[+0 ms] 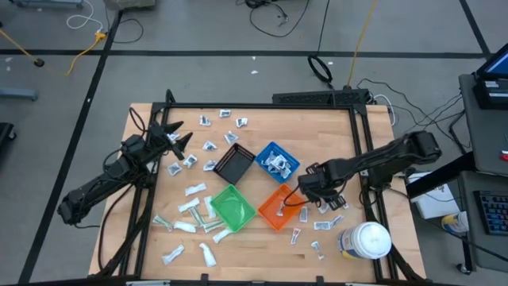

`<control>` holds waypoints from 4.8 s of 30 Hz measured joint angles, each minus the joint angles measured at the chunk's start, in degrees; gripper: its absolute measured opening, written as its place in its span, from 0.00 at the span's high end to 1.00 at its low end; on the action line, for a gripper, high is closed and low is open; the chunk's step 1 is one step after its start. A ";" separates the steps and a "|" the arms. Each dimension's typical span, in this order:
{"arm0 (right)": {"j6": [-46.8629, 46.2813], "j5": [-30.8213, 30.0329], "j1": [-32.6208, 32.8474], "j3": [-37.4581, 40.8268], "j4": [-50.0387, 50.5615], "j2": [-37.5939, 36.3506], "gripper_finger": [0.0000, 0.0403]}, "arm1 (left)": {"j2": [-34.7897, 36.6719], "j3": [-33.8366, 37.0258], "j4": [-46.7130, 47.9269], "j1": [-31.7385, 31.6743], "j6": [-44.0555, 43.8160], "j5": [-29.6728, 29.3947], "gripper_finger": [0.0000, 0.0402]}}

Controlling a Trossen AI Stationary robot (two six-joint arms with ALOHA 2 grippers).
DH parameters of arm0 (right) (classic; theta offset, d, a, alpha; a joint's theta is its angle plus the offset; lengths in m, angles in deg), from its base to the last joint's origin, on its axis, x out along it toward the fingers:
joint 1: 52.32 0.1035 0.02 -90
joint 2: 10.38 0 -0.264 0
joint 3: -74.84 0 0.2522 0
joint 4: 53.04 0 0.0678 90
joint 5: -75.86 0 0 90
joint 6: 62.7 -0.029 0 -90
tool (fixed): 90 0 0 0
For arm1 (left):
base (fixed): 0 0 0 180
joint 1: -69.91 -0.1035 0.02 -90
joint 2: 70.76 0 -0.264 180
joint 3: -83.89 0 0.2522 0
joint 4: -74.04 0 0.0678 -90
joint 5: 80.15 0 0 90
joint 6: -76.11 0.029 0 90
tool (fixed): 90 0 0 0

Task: Pick & Place First Aid Supplies
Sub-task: Put the orange ointment pack into the orange bin

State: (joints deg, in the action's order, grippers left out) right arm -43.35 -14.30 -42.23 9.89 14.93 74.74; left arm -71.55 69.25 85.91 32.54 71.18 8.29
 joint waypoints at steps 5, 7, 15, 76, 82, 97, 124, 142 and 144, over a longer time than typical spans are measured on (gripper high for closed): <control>1.39 -0.09 0.00 4.02 -4.27 1.52 0.51 | 0.00 0.02 0.00 0.00 0.00 0.00 0.19; 1.39 -0.22 0.00 5.07 -6.05 2.06 0.51 | 0.00 0.02 0.00 0.00 0.00 0.00 0.19; 1.39 -0.03 0.00 5.62 -8.53 1.99 0.75 | 0.00 0.02 -0.03 0.02 0.00 0.00 0.19; -5.28 4.87 4.67 -45.87 13.29 19.85 1.00 | 0.00 0.02 0.04 0.00 0.00 -0.02 0.19; -5.20 4.67 6.34 -40.12 5.01 19.87 1.00 | 0.00 0.02 0.02 0.00 0.00 -0.03 0.19; -5.17 4.49 6.86 -25.42 -10.63 19.85 1.00 | 0.00 0.00 -0.02 0.02 0.00 -0.04 0.19; -49.74 1.69 0.66 -25.39 -9.42 15.52 0.41 | 0.00 0.01 0.00 0.00 0.00 -0.04 0.19; -64.93 12.14 -0.45 -25.40 -10.91 15.63 0.36 | 0.00 0.02 0.00 0.01 0.00 -0.03 0.19; -68.04 12.18 -0.47 -25.40 -10.66 15.63 0.36 | 0.00 0.01 0.00 0.00 0.00 -0.03 0.19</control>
State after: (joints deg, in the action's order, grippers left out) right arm -111.39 -2.12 -42.70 -15.52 4.27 90.37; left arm -71.55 69.26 85.91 32.55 71.18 8.26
